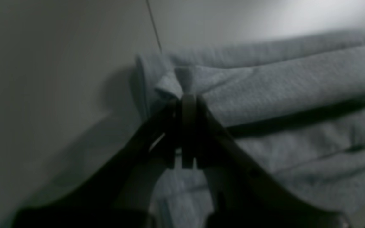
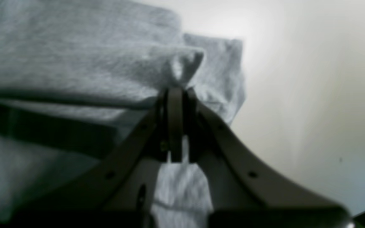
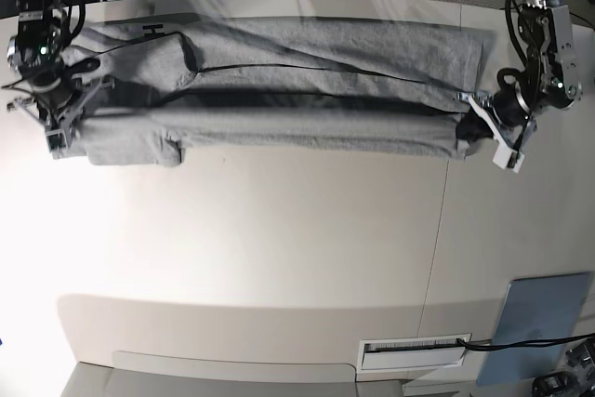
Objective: Fold the T-shirt properly
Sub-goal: 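Fold the shirt lengthwise with both grippers, pulling the side over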
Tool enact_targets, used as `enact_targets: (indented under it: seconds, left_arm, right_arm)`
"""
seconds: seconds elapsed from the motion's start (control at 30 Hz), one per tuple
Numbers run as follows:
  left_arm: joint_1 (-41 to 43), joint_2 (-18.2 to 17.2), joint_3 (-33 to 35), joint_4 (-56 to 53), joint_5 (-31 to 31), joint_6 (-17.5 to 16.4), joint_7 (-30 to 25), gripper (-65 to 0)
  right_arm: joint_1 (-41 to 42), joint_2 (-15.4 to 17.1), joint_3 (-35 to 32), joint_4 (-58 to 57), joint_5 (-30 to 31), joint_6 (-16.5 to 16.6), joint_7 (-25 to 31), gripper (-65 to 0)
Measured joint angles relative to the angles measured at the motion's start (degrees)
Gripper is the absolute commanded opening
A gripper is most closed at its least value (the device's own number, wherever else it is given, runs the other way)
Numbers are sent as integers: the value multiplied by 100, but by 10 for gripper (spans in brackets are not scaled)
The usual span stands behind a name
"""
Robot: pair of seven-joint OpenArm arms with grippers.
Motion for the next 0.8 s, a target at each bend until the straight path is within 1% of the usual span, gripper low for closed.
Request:
enact_targets:
  seconds: [0.03,0.1,0.27,0.3,0.37,0.43,0.57,0.63,0.8]
  left_arm:
    - [39,-13,-2,0,-9,0,2,-650]
    - [114,-33,-2,0,-133,0,50,-650]
    - [203,-195,0,0,-529,-2,479,-650]
    - [203,-236,0,0,-551,-4,520,-650]
    - [203,-304,0,2,-551,-4,562,-650]
    - [205,-337,0,2,-570,-7,564,-650]
    - [205,-358,0,4,-595,-9,776,-650]
    - [219,-361,0,4,-595,-7,774,-650]
    - [221,-361,0,4,-595,-7,776,-650]
  right_arm:
    - [-129,0,0,81,-15,-94,-2,-650]
    - [-330,-2,0,223,-76,-153,-39,-650]
    - [-667,0,2,621,-275,-328,-153,-650]
    - [-737,0,2,673,-282,-402,-164,-650]
    - [-826,-2,2,732,-387,-415,-254,-650]
    - [-909,0,2,750,-420,-531,-302,-650]
    - [-1130,0,2,752,-420,-538,-326,-650]
    - [-1139,-2,2,752,-417,-538,-452,-650]
    - [-1139,0,2,752,-420,-507,-455,-650]
